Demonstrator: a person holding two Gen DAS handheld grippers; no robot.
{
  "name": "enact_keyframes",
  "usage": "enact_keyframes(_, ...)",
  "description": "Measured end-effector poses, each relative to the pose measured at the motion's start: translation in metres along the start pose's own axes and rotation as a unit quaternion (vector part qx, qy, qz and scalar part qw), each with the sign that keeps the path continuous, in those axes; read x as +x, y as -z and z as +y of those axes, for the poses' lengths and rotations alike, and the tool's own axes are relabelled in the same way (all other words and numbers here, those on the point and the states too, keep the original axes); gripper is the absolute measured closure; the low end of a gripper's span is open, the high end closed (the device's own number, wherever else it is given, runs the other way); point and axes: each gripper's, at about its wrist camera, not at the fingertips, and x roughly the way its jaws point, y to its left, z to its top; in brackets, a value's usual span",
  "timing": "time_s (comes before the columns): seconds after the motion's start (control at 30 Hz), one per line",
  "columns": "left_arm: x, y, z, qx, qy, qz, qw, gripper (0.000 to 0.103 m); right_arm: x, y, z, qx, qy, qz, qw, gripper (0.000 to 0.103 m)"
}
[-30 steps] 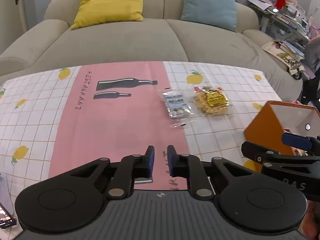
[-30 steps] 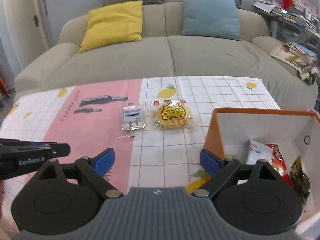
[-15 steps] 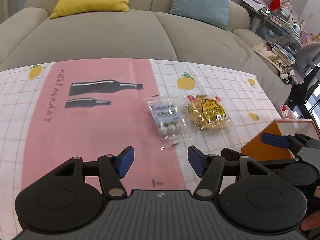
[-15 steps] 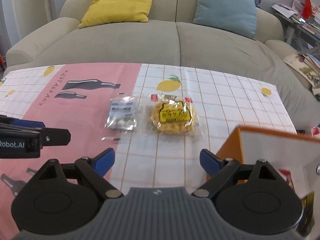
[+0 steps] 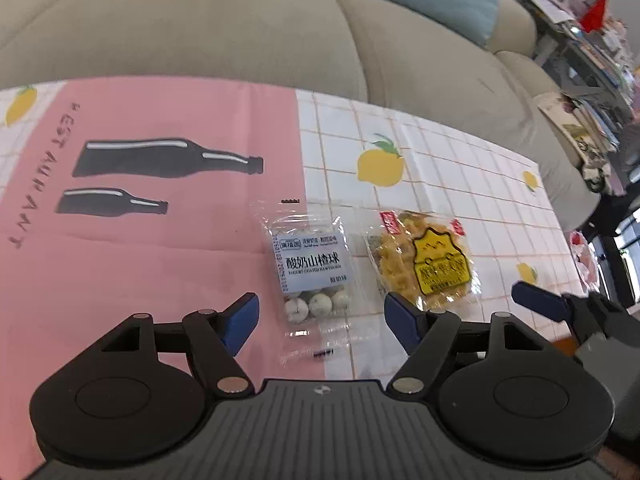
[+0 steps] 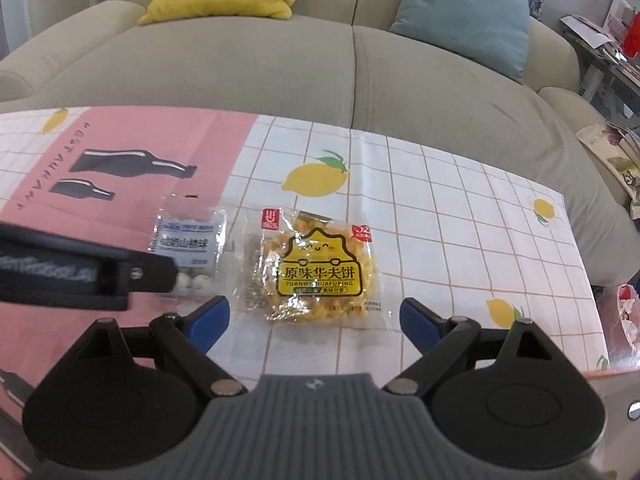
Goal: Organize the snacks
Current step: 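Grasp the white yogurt-ball packet with left gripper while right gripper grasps the waffle packet, then lift the yogurt-ball packet with left gripper while right gripper lifts the waffle packet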
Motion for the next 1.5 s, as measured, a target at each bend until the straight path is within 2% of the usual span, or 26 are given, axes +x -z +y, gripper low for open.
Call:
enact_keyframes(0.2,0.027,-0.009,-0.001,-0.016,-0.021,0.009,0.9996,0.019,0.015,-0.006,0.001,0.011,-0.005,0.004,1.000,0.007)
enact_keyframes(0.33,0.039,-0.010,-0.001,-0.033,-0.007,0.016,0.9993,0.019,0.024,-0.007,0.000,0.019,-0.008,0.010,1.000,0.006)
enact_keyframes(0.37,0.040,-0.010,-0.002,-0.032,-0.009,0.007,0.9994,0.017,0.026,-0.006,0.000,0.018,-0.008,0.011,1.000,0.006)
enact_keyframes(0.43,0.042,-0.012,-0.005,-0.023,-0.016,0.000,0.9996,0.017,0.029,-0.006,0.001,0.017,-0.007,0.011,1.000,0.006)
enact_keyframes(0.53,0.043,-0.013,-0.009,0.011,-0.039,-0.007,0.9991,0.029,0.034,-0.006,0.001,0.016,-0.006,0.012,1.000,0.006)
enact_keyframes(0.6,0.042,-0.012,-0.009,0.037,-0.050,-0.011,0.9980,0.029,0.037,-0.007,0.001,0.015,-0.005,0.013,1.000,0.006)
enact_keyframes(0.7,0.036,-0.011,-0.001,0.049,-0.068,-0.013,0.9964,0.029,0.040,-0.009,0.001,0.021,-0.004,0.012,1.000,0.005)
enact_keyframes(0.87,0.026,-0.013,0.020,0.048,-0.090,-0.006,0.9948,0.028,0.048,-0.014,0.001,0.033,-0.016,0.012,0.999,0.003)
enact_keyframes(0.97,0.025,-0.014,0.031,0.023,-0.089,-0.004,0.9958,0.018,0.054,-0.016,0.004,0.035,-0.019,0.015,0.999,0.003)
enact_keyframes(1.03,0.026,-0.013,0.033,0.012,-0.087,-0.003,0.9962,0.016,0.058,-0.017,0.005,0.030,-0.022,0.013,0.999,0.003)
enact_keyframes(1.23,0.031,-0.010,0.024,0.031,-0.109,-0.008,0.9935,0.019,0.063,-0.016,0.006,0.015,-0.028,0.010,0.999,0.003)
enact_keyframes(1.3,0.031,-0.008,0.023,0.044,-0.119,-0.009,0.9918,0.030,0.062,-0.013,0.006,0.011,-0.032,0.004,0.999,0.006)
enact_keyframes(1.33,0.030,-0.007,0.022,0.053,-0.124,-0.007,0.9908,0.031,0.061,-0.011,0.006,0.008,-0.033,0.002,0.999,0.009)
enact_keyframes(1.4,0.028,-0.003,0.023,0.069,-0.132,-0.002,0.9889,0.033,0.058,-0.009,0.004,0.016,-0.040,0.000,0.999,0.022)
enact_keyframes(1.5,0.020,0.007,0.028,0.067,-0.131,0.003,0.9891,0.034,0.051,-0.006,0.004,0.028,-0.059,0.012,0.998,0.026)
